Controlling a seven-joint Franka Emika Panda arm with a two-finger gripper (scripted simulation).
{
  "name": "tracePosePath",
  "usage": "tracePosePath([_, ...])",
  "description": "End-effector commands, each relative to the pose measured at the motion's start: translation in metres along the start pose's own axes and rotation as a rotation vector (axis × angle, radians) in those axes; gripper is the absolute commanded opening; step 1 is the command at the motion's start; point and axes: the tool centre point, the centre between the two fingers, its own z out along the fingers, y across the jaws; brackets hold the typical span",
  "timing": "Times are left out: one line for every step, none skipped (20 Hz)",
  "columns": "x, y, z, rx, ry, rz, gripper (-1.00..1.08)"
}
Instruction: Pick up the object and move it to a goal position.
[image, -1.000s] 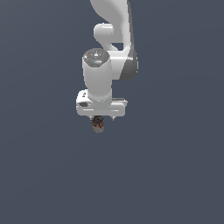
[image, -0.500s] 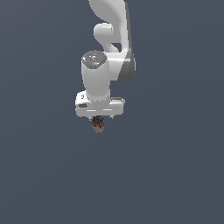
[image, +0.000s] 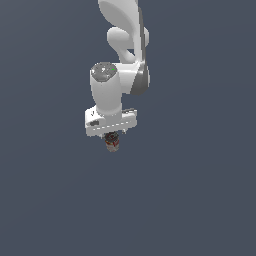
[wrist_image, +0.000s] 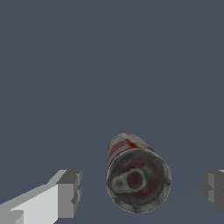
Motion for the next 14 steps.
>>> tracePosePath([-0.006, 0.002, 0.005, 0.001, 0.001, -0.058, 1.0])
tracePosePath([-0.008, 0.003, 0.007, 0.001, 0.002, -0.079, 1.0])
tracePosePath([-0.01, 0.003, 0.009, 0.001, 0.002, -0.099, 1.0])
tracePosePath([-0.011, 0.004, 0.01, 0.001, 0.003, -0.117, 1.0])
tracePosePath([-0.013, 0.004, 0.012, 0.002, 0.003, -0.135, 1.0])
tracePosePath([-0.015, 0.005, 0.013, 0.002, 0.003, -0.151, 1.0])
tracePosePath([-0.016, 0.005, 0.014, 0.002, 0.004, -0.166, 1.0])
tracePosePath([-0.018, 0.006, 0.016, 0.002, 0.004, -0.18, 1.0])
tracePosePath([-0.019, 0.006, 0.017, 0.002, 0.005, -0.192, 1.0])
tracePosePath([-0.02, 0.006, 0.018, 0.002, 0.005, -0.204, 1.0])
tracePosePath([-0.021, 0.007, 0.019, 0.002, 0.005, -0.214, 1.0])
tracePosePath([-0.022, 0.007, 0.019, 0.003, 0.005, -0.223, 1.0])
tracePosePath([-0.023, 0.007, 0.02, 0.003, 0.006, -0.231, 1.0])
tracePosePath([-0.023, 0.007, 0.02, 0.003, 0.006, -0.237, 1.0])
